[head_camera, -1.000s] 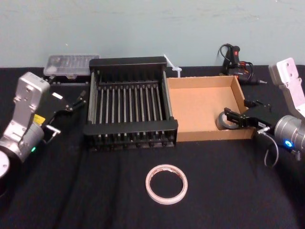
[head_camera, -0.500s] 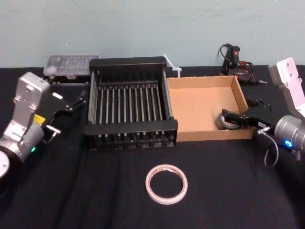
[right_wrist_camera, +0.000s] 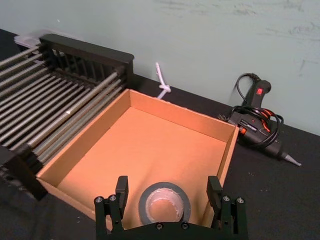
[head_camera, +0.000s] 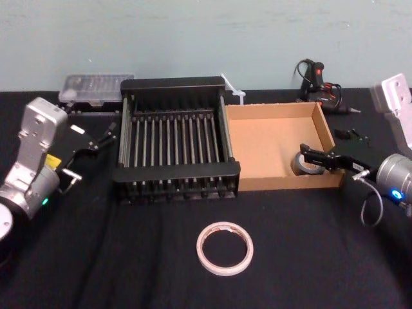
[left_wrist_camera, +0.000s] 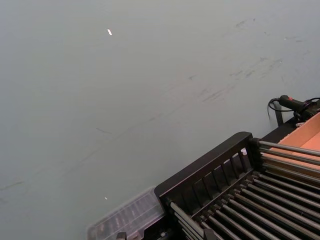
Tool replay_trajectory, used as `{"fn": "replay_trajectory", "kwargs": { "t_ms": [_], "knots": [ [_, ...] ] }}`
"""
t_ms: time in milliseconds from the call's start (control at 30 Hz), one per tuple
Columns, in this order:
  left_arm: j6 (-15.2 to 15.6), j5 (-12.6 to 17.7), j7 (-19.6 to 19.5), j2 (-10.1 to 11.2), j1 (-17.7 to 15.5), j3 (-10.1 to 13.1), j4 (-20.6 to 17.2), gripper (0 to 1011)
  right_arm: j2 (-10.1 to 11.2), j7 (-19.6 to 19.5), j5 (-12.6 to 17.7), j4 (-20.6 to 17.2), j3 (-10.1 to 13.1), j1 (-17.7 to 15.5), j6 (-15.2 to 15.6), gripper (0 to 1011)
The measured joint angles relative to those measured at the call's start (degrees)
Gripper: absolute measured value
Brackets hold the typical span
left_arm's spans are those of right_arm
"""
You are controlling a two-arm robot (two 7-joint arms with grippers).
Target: Pick up the white tape and place it into the black box , Pick up the silver tape and place it into the brown box.
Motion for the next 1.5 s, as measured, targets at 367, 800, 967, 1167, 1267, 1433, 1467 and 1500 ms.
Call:
{"fn": "replay_trajectory", "kwargs": {
  "t_ms": [367,800,967,1167,1267,1433,1467,1500],
  "knots": [
    [0.0,0.0,0.0,0.0,0.0,0.0,0.0,1001,3.76,2.03,3.0,-8.86,1.56,-5.75,1.1,1002],
    [0.0,0.0,0.0,0.0,0.0,0.0,0.0,1001,7.78,5.29,4.46,-13.16,-1.34,-8.85,0.31,1002],
    [0.0,0.0,0.0,0.0,0.0,0.0,0.0,1001,8.87,7.11,4.42,-13.27,-3.54,-8.19,-0.37,1002],
    [0.0,0.0,0.0,0.0,0.0,0.0,0.0,1001,9.71,8.94,4.19,-12.91,-6.41,-6.77,-0.88,1002],
    [0.0,0.0,0.0,0.0,0.0,0.0,0.01,1001,9.85,9.57,4.05,-12.54,-7.82,-5.95,-0.91,1002],
    [0.0,0.0,0.0,0.0,0.0,0.0,0.0,1001,10.02,10.94,3.76,-11.67,-10.53,-4.29,-0.82,1002],
    [0.0,0.0,0.0,0.0,0.0,0.0,0.0,1001,10.05,11.14,3.68,-11.55,-10.92,-4.03,-0.8,1002],
    [0.0,0.0,0.0,0.0,0.0,0.0,0.0,1001,10.08,11.49,3.54,-11.24,-11.76,-3.59,-0.78,1002]
  ]
}}
